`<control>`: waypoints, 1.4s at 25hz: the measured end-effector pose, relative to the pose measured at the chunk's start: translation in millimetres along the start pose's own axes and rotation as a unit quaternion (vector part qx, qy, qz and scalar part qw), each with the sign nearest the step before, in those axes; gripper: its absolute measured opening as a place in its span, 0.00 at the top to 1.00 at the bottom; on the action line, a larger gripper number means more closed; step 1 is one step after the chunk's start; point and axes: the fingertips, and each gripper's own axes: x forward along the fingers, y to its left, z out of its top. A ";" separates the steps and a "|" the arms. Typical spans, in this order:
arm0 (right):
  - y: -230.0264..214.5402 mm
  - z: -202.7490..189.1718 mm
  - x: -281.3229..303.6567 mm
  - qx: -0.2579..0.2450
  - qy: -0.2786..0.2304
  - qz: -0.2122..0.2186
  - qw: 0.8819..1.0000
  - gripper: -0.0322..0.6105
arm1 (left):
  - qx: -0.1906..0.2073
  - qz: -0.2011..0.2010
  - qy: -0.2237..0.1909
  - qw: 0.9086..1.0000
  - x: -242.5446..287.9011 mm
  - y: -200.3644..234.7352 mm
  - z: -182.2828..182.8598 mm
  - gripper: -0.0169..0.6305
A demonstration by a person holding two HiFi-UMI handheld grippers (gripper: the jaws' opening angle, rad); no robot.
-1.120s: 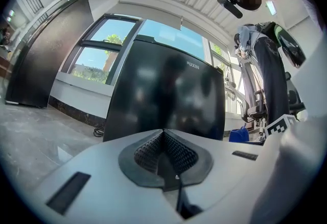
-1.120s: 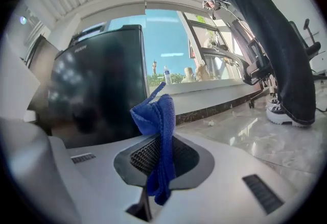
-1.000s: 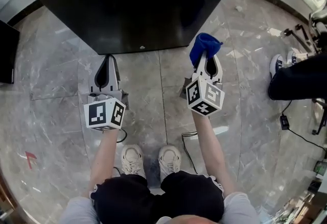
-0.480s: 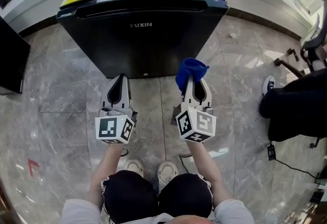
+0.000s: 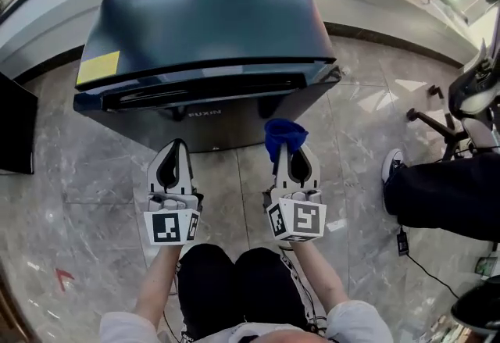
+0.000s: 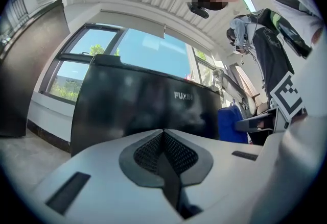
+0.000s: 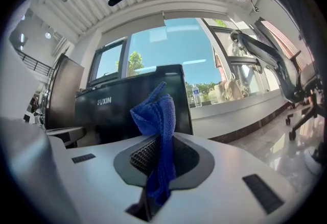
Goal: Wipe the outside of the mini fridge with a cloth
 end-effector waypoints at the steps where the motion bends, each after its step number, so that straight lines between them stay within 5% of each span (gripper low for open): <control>1: 1.3 14.7 1.5 -0.003 0.003 -0.003 1.000 0.86 | -0.006 0.006 0.003 1.000 1.3 2.4 12.8 0.97; 4: 8.8 69.4 -4.2 0.010 0.028 -0.013 0.999 0.86 | -0.024 0.023 0.023 0.999 0.4 -2.2 67.8 0.97; 8: 26.5 180.0 -25.3 0.018 0.056 -0.018 0.998 0.86 | -0.021 0.026 0.042 0.999 6.2 -20.5 185.9 0.97; 17: 68.9 550.5 -58.8 -0.001 0.044 0.021 0.999 0.86 | 0.017 0.059 0.012 0.998 37.5 -33.5 576.8 0.97; 21: 76.0 672.9 -74.2 0.001 0.032 0.027 0.999 0.86 | 0.035 0.074 -0.002 0.997 36.5 -39.8 703.8 0.97; 24: 82.5 705.4 -88.0 0.019 0.019 0.030 0.999 0.86 | 0.036 0.066 -0.019 0.997 25.0 -48.2 741.1 0.97; 35: 103.7 737.6 -123.2 0.007 -0.011 0.046 0.999 0.86 | 0.012 0.039 -0.035 0.999 5.2 -75.0 763.8 0.97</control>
